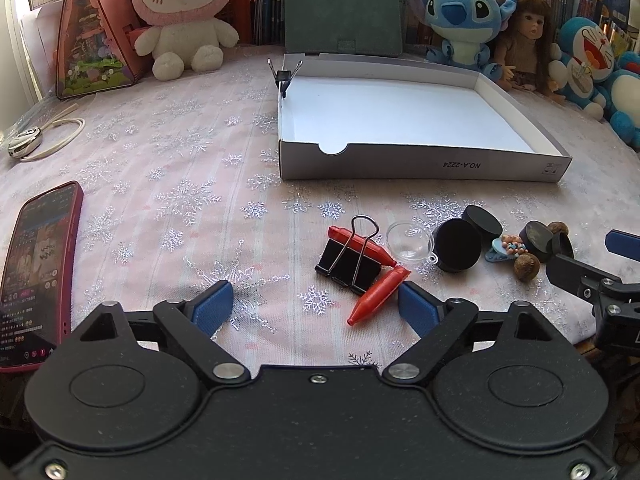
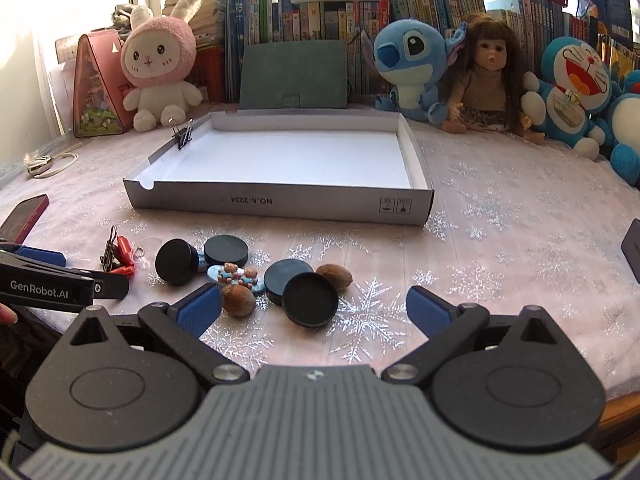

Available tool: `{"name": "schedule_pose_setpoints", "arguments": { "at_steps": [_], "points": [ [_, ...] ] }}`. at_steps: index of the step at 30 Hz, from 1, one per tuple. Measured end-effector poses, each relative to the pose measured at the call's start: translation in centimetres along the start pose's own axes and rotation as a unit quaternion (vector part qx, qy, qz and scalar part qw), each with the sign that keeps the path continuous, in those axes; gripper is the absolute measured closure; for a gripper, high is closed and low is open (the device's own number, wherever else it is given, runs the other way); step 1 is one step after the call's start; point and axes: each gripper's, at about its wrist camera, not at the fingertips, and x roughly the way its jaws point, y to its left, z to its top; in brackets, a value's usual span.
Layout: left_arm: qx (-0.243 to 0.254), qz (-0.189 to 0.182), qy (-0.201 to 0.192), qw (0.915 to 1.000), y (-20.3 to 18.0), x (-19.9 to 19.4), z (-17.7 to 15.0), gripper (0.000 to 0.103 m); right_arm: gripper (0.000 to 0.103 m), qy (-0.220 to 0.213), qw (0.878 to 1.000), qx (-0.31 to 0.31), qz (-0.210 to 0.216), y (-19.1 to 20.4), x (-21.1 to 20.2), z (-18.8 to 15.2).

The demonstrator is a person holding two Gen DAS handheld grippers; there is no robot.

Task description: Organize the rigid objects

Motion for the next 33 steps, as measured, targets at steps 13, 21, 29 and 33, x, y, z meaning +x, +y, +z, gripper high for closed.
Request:
{"name": "schedule_pose_setpoints", "arguments": {
  "at_steps": [13, 21, 29, 33],
  "points": [
    [0.022, -0.069, -0.050, 0.9961, -0.8, -2.6, -1.3, 0.067, 0.044, -0.005, 1.000, 0.000, 0.004, 0.0, 0.4, -0.4],
    [0.023, -0.084, -0.033, 0.9957, -1.3, -1.5, -1.3, 0.093, 0.065, 0.002, 1.000, 0.011, 0.008, -0.2, 0.7, -0.3],
    [0.036, -0.117, -0.053, 0.9911, -2.2, -3.2, 0.1, 0.093, 0.066, -0.013, 1.000, 0.013, 0.000, -0.8, -0.3, 1.0],
    [0.036, -0.121, -0.072, 0.9894, -2.2, -3.9, 1.8, 0.093, 0.066, -0.010, 1.000, 0.012, -0.002, -1.2, -0.1, 1.9]
  ]
}}
